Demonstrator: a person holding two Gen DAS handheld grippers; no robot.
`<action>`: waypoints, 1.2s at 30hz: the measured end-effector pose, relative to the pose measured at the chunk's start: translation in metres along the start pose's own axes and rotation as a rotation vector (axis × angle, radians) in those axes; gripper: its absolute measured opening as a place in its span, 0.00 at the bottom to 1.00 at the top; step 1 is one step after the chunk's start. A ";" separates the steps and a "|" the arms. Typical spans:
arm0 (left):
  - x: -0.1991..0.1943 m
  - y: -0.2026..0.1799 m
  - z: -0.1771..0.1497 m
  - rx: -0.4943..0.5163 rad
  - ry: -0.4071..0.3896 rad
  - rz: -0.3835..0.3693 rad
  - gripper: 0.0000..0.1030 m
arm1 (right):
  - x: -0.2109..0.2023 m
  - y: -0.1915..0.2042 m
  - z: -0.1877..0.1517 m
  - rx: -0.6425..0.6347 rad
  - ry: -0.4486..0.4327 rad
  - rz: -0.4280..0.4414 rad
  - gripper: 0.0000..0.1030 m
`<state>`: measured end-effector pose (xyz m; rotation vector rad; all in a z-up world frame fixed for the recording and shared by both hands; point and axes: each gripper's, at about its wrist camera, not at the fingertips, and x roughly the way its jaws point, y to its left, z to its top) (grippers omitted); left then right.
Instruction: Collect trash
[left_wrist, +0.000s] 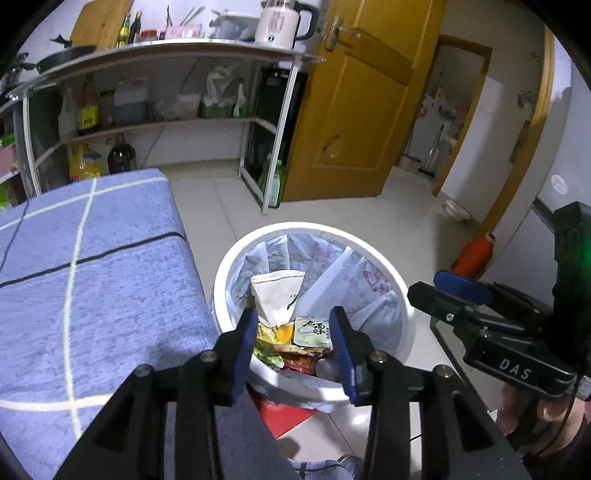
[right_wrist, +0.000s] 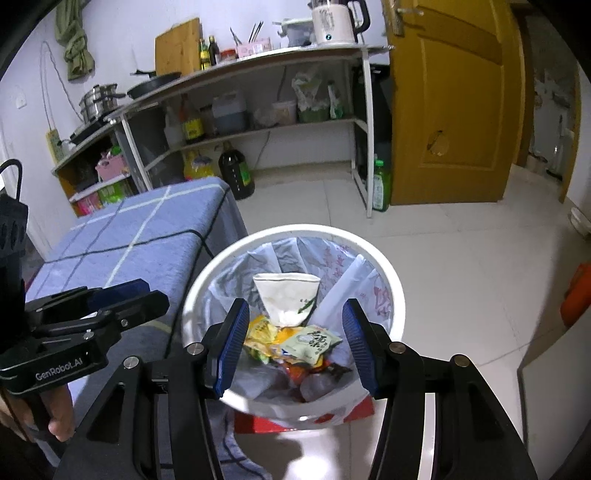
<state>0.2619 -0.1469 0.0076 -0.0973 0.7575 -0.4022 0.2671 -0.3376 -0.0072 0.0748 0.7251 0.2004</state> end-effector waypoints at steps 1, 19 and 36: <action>-0.005 -0.001 -0.002 0.001 -0.006 0.000 0.44 | -0.006 0.002 -0.003 0.004 -0.010 0.001 0.52; -0.079 -0.009 -0.068 0.053 -0.071 0.050 0.47 | -0.086 0.052 -0.074 -0.065 -0.104 -0.068 0.52; -0.101 -0.008 -0.105 0.048 -0.088 0.047 0.47 | -0.106 0.070 -0.100 -0.077 -0.108 -0.109 0.52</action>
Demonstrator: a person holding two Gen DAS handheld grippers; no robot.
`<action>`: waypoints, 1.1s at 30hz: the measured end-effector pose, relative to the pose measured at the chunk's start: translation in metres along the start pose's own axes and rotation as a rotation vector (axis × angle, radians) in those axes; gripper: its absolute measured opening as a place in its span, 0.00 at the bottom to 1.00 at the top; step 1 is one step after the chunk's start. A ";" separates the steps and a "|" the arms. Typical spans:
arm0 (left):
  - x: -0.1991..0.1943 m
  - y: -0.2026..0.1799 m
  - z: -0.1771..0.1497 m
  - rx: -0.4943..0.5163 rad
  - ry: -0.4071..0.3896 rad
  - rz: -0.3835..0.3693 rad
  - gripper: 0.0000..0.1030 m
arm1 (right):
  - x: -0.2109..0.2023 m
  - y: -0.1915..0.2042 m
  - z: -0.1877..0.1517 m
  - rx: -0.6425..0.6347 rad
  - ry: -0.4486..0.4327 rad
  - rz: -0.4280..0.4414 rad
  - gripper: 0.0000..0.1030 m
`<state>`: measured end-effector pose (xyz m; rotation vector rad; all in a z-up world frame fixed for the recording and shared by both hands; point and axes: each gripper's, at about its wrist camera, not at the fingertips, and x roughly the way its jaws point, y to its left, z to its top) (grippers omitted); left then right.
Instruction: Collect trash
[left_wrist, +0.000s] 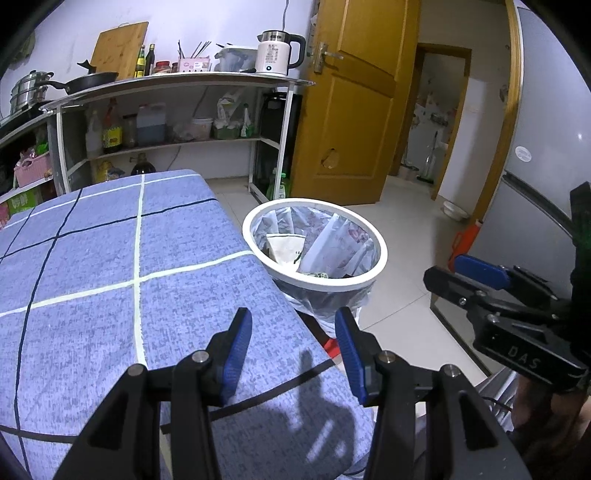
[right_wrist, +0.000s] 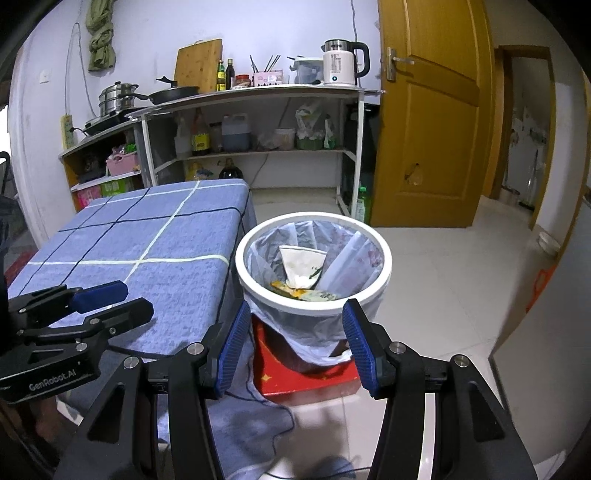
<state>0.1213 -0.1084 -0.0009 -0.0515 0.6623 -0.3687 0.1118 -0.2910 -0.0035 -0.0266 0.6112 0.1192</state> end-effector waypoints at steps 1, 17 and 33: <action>-0.001 -0.001 -0.001 0.001 0.000 0.002 0.47 | 0.000 0.000 0.000 -0.001 0.002 -0.002 0.52; -0.006 0.001 0.000 -0.001 -0.027 0.035 0.47 | -0.006 0.002 0.001 -0.004 -0.009 -0.004 0.52; -0.005 0.002 -0.001 -0.002 -0.027 0.046 0.47 | -0.004 0.003 0.000 -0.009 0.004 0.004 0.52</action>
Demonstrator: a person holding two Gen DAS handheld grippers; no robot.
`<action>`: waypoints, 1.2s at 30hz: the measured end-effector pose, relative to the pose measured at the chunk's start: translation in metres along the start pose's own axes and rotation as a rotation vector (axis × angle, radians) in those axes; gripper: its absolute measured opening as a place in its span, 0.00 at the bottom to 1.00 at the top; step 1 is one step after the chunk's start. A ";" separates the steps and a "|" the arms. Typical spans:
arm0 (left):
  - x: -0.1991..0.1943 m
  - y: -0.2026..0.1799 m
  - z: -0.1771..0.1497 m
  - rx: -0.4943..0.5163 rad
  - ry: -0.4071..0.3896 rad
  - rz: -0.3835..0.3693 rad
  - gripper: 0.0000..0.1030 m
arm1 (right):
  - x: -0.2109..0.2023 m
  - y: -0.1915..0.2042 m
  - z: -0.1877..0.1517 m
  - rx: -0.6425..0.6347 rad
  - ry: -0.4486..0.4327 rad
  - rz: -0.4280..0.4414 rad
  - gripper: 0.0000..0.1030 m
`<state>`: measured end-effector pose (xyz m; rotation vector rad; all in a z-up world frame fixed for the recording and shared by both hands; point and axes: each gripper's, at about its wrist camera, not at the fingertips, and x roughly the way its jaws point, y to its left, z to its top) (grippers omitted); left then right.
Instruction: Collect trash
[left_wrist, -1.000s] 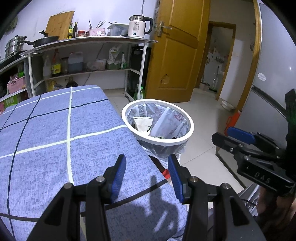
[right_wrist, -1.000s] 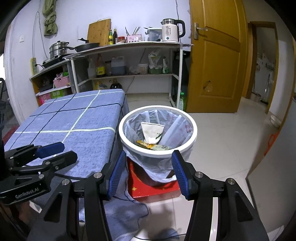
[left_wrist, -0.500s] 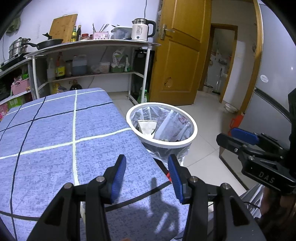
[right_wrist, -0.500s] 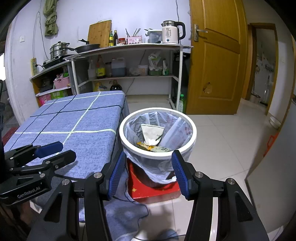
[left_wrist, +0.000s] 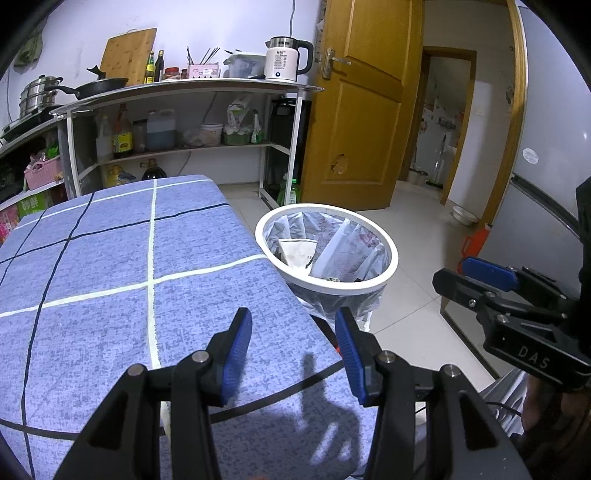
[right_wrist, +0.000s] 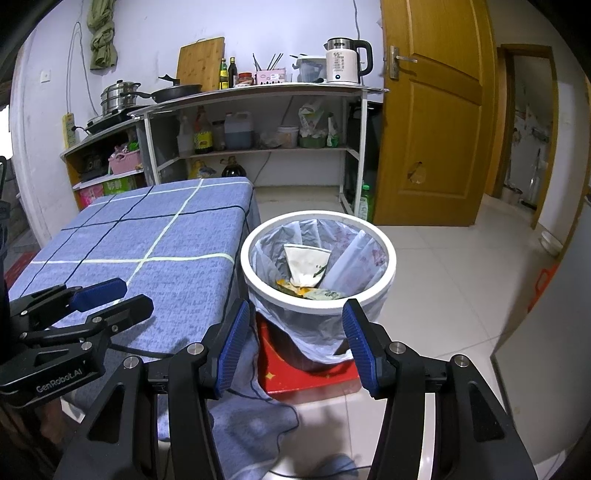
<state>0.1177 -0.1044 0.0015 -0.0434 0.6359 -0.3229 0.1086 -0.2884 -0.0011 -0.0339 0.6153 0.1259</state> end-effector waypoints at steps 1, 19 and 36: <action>0.000 0.001 0.000 -0.001 0.000 -0.001 0.47 | 0.001 0.000 0.000 -0.001 0.001 0.000 0.52; 0.002 0.000 -0.001 0.006 -0.010 0.012 0.47 | 0.003 0.002 -0.002 -0.003 0.008 0.003 0.52; 0.004 -0.002 0.000 0.005 0.000 0.029 0.47 | 0.003 0.001 -0.001 0.001 0.010 0.007 0.52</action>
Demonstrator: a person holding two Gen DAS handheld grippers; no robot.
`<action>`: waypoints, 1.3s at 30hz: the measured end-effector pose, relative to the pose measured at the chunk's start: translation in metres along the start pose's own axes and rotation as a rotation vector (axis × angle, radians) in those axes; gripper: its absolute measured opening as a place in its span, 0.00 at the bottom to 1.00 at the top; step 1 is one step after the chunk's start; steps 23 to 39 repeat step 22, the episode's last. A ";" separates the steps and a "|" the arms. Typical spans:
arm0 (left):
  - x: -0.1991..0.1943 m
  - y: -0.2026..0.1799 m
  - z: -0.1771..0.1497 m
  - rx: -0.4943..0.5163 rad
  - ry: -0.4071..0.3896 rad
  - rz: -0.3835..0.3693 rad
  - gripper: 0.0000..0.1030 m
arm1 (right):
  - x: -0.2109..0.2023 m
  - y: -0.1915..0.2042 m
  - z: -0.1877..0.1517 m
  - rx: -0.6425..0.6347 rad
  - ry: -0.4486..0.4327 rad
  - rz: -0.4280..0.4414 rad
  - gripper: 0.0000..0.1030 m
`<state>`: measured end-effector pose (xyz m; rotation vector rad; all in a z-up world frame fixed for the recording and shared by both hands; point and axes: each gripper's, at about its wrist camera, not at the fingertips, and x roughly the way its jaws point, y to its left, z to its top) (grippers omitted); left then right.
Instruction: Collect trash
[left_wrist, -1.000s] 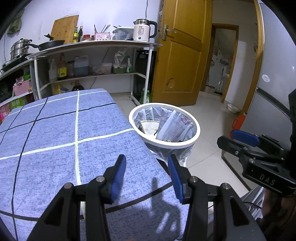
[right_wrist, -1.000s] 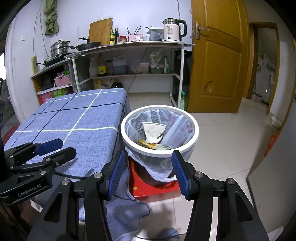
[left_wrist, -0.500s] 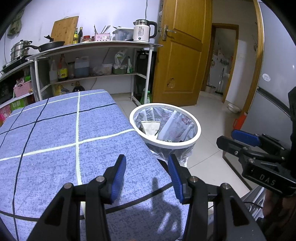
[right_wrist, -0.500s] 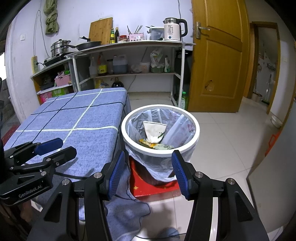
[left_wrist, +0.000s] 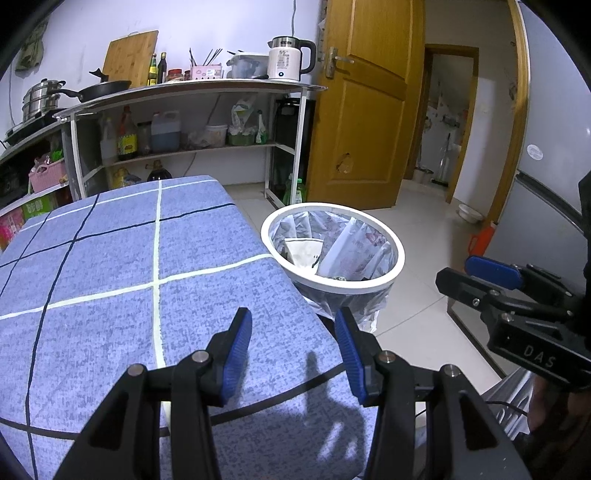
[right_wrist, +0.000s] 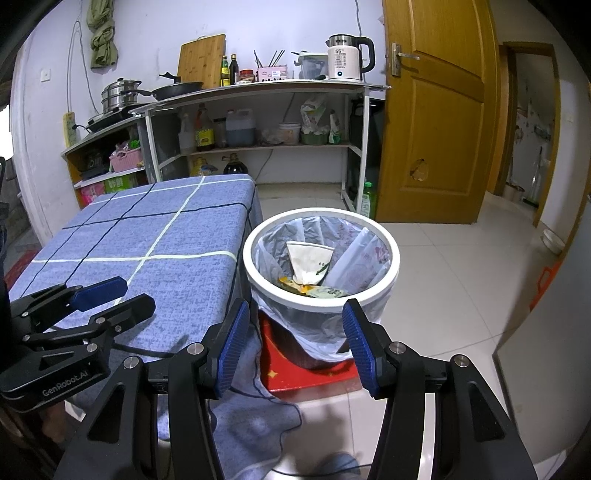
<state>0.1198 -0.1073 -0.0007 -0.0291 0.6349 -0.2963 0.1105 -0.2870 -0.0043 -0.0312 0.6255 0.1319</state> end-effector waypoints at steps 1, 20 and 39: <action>0.000 0.000 0.000 0.001 -0.001 0.003 0.47 | 0.000 0.000 0.000 0.001 0.000 0.000 0.52; 0.002 -0.001 0.000 0.008 -0.006 -0.002 0.47 | 0.000 0.000 0.001 -0.006 -0.003 0.005 0.52; 0.002 -0.001 0.000 0.008 -0.003 -0.005 0.47 | 0.000 0.000 0.001 -0.005 -0.002 0.005 0.52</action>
